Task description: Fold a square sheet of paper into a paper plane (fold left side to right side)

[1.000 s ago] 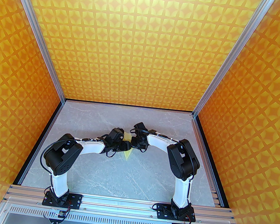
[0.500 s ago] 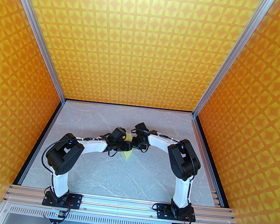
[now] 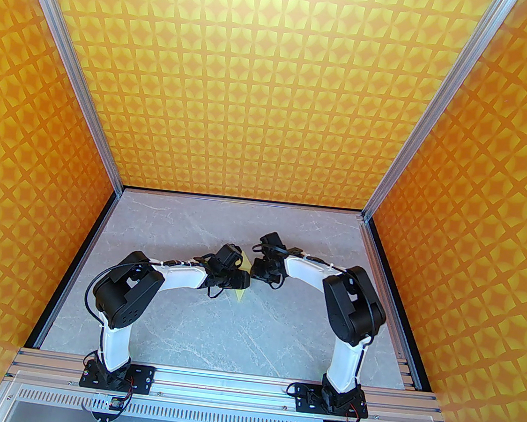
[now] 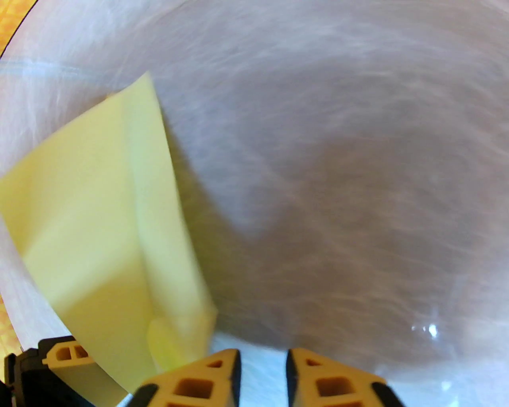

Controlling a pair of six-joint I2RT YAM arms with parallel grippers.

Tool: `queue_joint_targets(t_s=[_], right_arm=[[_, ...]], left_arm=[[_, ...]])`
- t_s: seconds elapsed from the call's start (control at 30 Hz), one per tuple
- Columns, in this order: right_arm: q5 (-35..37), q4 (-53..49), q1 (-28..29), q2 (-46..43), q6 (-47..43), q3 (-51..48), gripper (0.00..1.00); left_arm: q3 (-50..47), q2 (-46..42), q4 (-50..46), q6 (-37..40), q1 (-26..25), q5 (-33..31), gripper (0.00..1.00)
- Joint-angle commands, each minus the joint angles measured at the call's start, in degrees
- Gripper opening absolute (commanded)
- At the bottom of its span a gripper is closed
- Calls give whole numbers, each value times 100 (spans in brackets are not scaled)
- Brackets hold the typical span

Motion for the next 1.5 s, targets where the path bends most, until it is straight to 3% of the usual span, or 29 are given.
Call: queue_joint_targets(t_s=[0.0,0.2,0.4,0.47,0.73,1.07,1.2,1.47], right_arm=[[-47,213,-117,-431,200,-186,34],[-48,257,-275,-738,208,-479,35],[-116,346,-270,-777,234,-630,35],[-143,363,-271,-780,243,-645,35],[-119,373,-273,-897,234,-789,35],[82,389,-268,-1217,190,-1181,34],[142,393,-270,-1421,134,-1287,32],[207,382,-275,-1836,24,-1446,31]], left_arm=[[145,112,-191,169,-121,35,52],[217,125,-329,196,-131,-78,54],[156,27,-385,204,-130,-258,47],[125,-2,-398,205,-115,-302,39],[472,258,-859,187,-113,-518,29],[1070,426,-1687,269,-122,-890,6],[1407,346,-2359,544,-105,-1288,0],[1771,157,-3632,1656,224,-1910,0]])
